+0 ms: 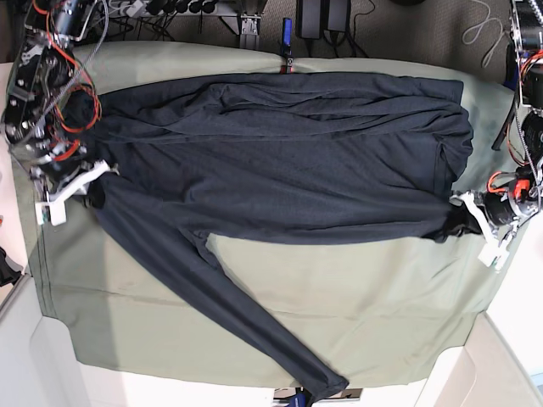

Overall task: Fold the T-shirt properly
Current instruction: 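Grasp the shirt's hem corners with both grippers and fold toward the collar, then release the right gripper and reach it to the hanging sleeve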

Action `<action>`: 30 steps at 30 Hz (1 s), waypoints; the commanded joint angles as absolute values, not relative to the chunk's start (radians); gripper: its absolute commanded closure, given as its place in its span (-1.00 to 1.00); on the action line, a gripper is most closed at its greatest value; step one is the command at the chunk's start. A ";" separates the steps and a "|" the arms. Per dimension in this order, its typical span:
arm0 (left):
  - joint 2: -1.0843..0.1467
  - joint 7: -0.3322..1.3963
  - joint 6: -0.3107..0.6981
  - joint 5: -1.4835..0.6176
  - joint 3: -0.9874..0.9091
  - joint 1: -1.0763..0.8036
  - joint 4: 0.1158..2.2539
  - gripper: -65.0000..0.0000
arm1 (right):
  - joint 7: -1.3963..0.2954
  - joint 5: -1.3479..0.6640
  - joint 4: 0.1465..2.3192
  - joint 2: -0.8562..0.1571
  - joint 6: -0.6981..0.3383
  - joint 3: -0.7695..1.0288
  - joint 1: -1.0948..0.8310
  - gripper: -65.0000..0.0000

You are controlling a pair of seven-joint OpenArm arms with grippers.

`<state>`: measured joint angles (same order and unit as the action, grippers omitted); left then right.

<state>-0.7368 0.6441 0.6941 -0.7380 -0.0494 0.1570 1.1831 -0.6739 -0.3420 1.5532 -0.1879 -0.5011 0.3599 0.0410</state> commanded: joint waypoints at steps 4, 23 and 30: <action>-0.773 0.667 0.698 -0.753 -0.154 0.075 1.281 1.00 | -0.653 -0.376 1.660 -0.217 -0.505 0.411 -0.022 1.00; -0.740 0.707 0.698 -0.812 -0.206 -0.102 1.371 0.53 | -0.682 -0.413 1.687 -0.219 -0.474 0.459 -0.097 0.35; -0.740 0.709 0.698 -0.814 -0.206 -0.102 1.371 0.11 | -0.648 -0.463 1.687 -0.219 -0.451 0.459 -0.091 0.02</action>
<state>-0.7147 0.7185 0.6930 -0.7982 -0.1959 -0.1158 1.3556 -0.6735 -0.4465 1.6688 -0.2073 -0.4477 0.4534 -0.1047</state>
